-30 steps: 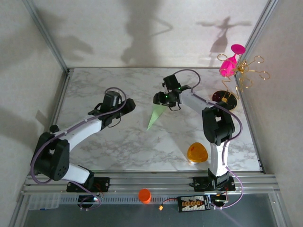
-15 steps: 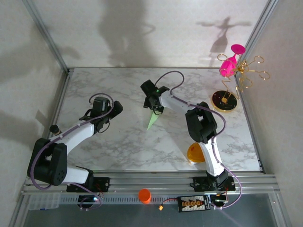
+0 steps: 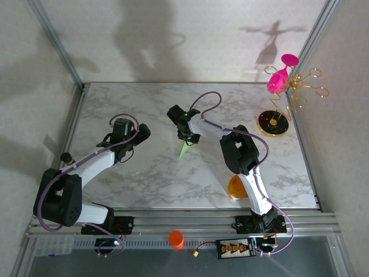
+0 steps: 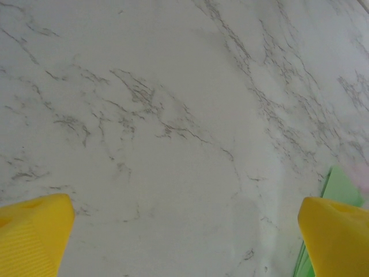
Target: Fold a paper plane with a square sheet of paper (pick it up from the middle)
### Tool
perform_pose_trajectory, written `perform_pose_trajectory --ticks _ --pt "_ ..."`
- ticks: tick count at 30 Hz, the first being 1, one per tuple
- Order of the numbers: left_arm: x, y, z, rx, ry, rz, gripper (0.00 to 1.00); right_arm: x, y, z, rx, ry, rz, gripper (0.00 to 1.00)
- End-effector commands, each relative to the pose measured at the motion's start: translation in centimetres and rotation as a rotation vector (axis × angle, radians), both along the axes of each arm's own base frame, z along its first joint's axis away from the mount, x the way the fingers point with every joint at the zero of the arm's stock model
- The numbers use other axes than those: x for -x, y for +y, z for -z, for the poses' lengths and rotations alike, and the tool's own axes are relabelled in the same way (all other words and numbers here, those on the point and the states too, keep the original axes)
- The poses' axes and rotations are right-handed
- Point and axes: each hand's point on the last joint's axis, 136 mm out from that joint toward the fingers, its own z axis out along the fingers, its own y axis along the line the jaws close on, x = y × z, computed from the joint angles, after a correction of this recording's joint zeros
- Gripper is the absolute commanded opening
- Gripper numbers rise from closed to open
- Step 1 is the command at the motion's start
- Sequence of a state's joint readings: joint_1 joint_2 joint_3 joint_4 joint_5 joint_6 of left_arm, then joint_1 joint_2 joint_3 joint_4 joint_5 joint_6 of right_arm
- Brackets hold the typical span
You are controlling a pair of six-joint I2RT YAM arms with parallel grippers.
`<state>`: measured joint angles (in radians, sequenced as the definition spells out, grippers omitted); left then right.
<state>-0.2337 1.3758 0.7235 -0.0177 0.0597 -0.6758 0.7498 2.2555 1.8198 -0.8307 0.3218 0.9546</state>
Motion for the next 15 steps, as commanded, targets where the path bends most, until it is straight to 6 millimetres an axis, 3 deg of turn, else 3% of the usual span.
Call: perform_pose_trajectory --ticks 1,8,15 --pt "-0.2 -0.3 0.2 0.015 -0.01 0.029 0.99 0.2 -0.6 -0.4 0.031 -0.008 0.027 0.43" --pt "-0.3 0.0 0.0 0.017 -0.014 0.014 0.99 0.1 -0.9 -0.8 0.036 -0.021 0.041 0.3" --pt "-0.4 0.3 -0.2 0.02 -0.014 0.004 0.99 -0.2 -1.7 -2.2 0.062 -0.062 0.06 0.04"
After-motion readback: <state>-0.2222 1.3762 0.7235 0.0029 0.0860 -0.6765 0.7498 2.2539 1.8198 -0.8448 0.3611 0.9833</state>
